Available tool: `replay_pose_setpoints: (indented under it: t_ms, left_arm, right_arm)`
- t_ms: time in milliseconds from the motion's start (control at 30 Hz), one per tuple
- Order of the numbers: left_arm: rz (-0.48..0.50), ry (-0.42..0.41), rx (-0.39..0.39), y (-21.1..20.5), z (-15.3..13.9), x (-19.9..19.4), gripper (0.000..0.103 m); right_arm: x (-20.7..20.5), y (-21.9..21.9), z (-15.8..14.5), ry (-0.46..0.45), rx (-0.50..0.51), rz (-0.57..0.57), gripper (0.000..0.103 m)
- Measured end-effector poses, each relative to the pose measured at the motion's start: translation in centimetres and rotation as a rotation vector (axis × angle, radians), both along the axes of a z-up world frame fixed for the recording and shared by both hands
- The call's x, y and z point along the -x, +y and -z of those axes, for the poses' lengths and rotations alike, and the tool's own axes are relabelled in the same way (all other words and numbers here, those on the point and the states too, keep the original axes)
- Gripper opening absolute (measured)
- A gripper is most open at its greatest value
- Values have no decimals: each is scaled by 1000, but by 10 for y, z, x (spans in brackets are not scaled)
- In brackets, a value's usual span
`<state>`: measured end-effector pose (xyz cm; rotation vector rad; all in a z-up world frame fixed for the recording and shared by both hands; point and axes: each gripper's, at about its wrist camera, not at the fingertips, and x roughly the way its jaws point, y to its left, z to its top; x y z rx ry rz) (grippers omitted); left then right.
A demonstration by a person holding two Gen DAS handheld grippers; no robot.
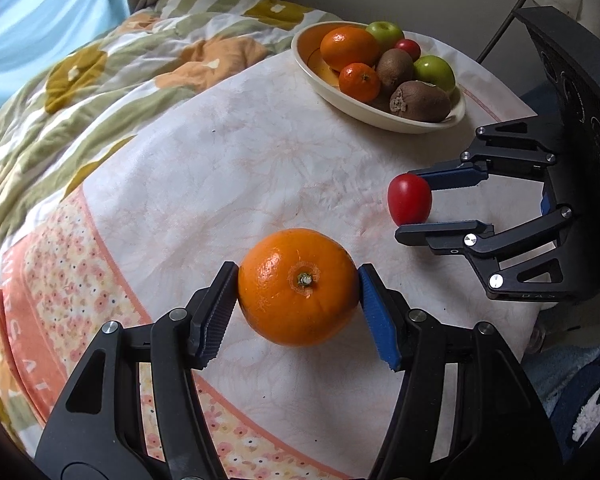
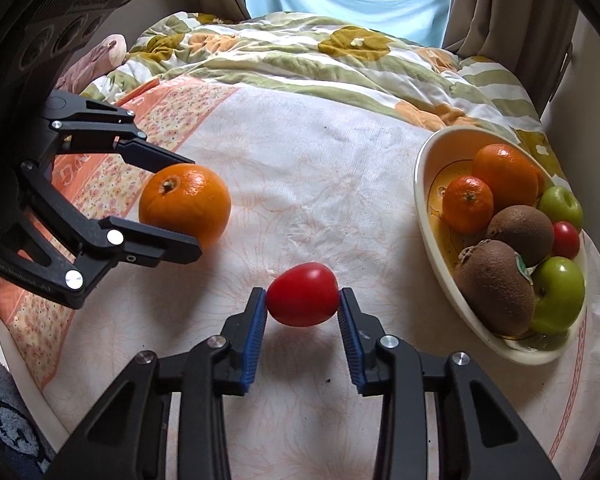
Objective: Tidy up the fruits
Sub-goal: 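Lift the orange with the left tool while the right tool grasps the last red tomato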
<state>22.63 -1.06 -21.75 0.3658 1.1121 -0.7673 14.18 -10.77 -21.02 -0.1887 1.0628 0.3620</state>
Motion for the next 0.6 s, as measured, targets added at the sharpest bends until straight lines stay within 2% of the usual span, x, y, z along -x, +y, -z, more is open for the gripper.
replay_pose_setpoints:
  t_ms: [300, 600]
  left_arm:
    - [-49, -33, 37, -11, -40, 7, 64]
    - [-116, -87, 91, -53, -83, 2, 64]
  right_arm:
    - [11, -23, -39, -41, -38, 52, 33]
    - [11, -72, -81, -94, -57, 103, 33]
